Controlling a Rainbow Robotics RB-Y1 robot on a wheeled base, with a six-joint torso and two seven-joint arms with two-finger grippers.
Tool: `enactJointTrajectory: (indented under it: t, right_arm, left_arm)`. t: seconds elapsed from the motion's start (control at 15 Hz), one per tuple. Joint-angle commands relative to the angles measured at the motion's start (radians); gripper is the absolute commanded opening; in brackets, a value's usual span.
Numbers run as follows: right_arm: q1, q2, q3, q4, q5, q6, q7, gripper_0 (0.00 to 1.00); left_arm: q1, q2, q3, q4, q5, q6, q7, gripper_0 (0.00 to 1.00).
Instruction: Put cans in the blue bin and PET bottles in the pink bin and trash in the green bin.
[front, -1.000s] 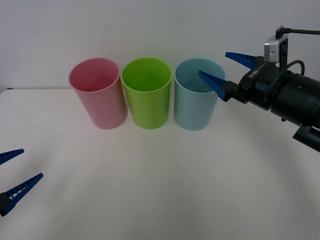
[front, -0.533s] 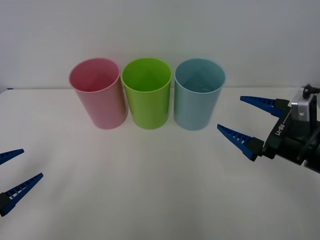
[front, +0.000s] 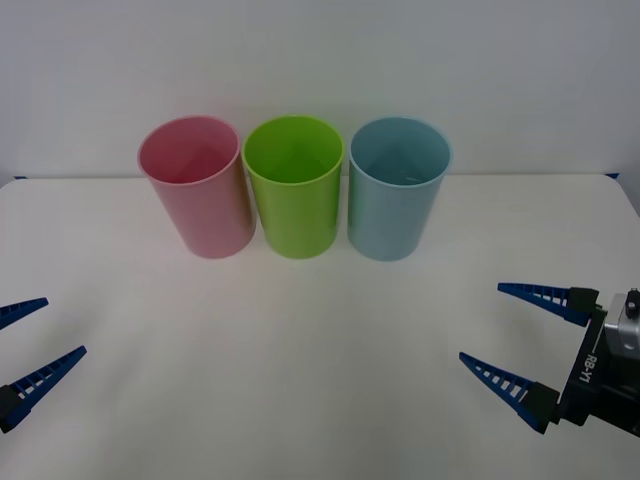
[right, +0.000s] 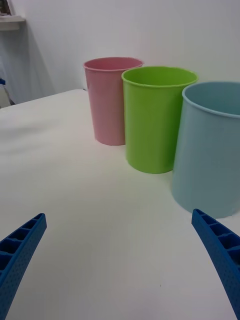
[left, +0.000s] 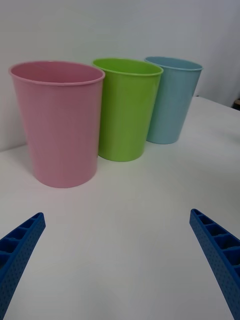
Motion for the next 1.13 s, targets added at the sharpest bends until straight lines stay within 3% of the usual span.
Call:
enactJointTrajectory:
  t: [0.07, 1.13]
  right_arm:
    - [-0.010, 0.000, -0.007, 0.076, -0.024, -0.035, 0.081, 1.00]
    - [-0.004, -0.002, -0.044, 0.096, 0.020, -0.072, 0.084, 1.00]
  left_arm:
    - [0.000, 0.000, 0.000, 0.000, 0.000, 0.000, 0.000, 1.00]
    - [0.000, 0.000, 0.000, 0.000, 0.000, 0.000, 0.000, 1.00]
